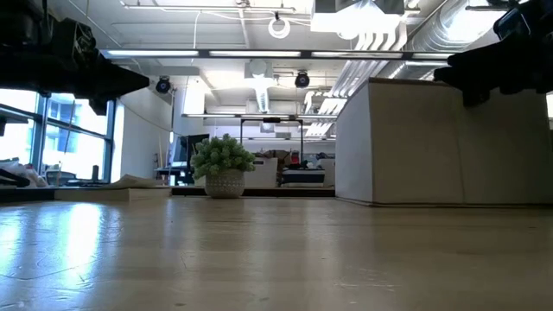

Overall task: Sort clothes
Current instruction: Return to Home Position

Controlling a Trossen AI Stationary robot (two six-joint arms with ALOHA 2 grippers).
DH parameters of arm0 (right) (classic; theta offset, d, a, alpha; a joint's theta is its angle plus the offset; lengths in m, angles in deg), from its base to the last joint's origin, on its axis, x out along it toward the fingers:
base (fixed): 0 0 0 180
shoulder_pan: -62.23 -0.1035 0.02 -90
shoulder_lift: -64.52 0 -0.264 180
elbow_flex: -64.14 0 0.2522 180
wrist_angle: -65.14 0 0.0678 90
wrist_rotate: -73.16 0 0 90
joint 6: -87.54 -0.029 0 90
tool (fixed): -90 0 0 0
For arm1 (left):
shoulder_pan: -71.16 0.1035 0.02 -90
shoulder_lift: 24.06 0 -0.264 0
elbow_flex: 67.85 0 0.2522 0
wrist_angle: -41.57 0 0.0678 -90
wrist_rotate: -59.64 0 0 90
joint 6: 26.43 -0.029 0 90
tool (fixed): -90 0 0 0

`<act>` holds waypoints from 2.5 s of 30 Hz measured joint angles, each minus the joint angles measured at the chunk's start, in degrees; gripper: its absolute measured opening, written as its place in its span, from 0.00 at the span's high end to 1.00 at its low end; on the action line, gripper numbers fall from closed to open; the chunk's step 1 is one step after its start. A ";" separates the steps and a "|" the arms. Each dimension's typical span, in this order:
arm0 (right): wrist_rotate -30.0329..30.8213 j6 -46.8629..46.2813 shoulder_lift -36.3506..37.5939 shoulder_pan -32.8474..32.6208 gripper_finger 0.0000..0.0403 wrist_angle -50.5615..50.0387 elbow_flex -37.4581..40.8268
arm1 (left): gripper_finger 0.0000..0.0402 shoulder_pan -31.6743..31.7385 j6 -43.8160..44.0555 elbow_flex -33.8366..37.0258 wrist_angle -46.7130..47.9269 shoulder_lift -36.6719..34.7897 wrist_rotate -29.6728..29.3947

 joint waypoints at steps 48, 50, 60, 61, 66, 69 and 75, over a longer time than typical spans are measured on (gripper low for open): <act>-0.08 -0.17 -0.02 0.02 0.58 -0.09 -0.02 | 1.00 -6.32 3.54 0.00 0.44 0.00 20.16; -0.09 -0.17 -0.02 0.02 0.58 -0.09 -0.02 | 1.00 -6.32 3.52 0.00 0.44 0.00 20.16; -0.09 -0.17 -0.02 0.02 0.58 -0.09 -0.02 | 1.00 -6.32 3.54 0.00 0.42 0.04 20.15; -0.09 -0.17 -0.02 0.02 0.58 -0.09 -0.02 | 1.00 -6.32 3.53 0.00 0.42 0.04 20.14; -0.09 -0.17 -0.02 0.02 0.58 -0.09 -0.02 | 1.00 -6.32 3.52 0.00 0.39 0.04 20.14; -0.09 -0.17 -0.02 0.02 0.58 -0.09 -0.02 | 1.00 -6.32 3.53 0.00 0.39 0.04 20.14; -0.09 -0.17 -0.02 0.02 0.58 -0.09 -0.02 | 1.00 -6.32 3.54 0.00 0.37 0.04 20.14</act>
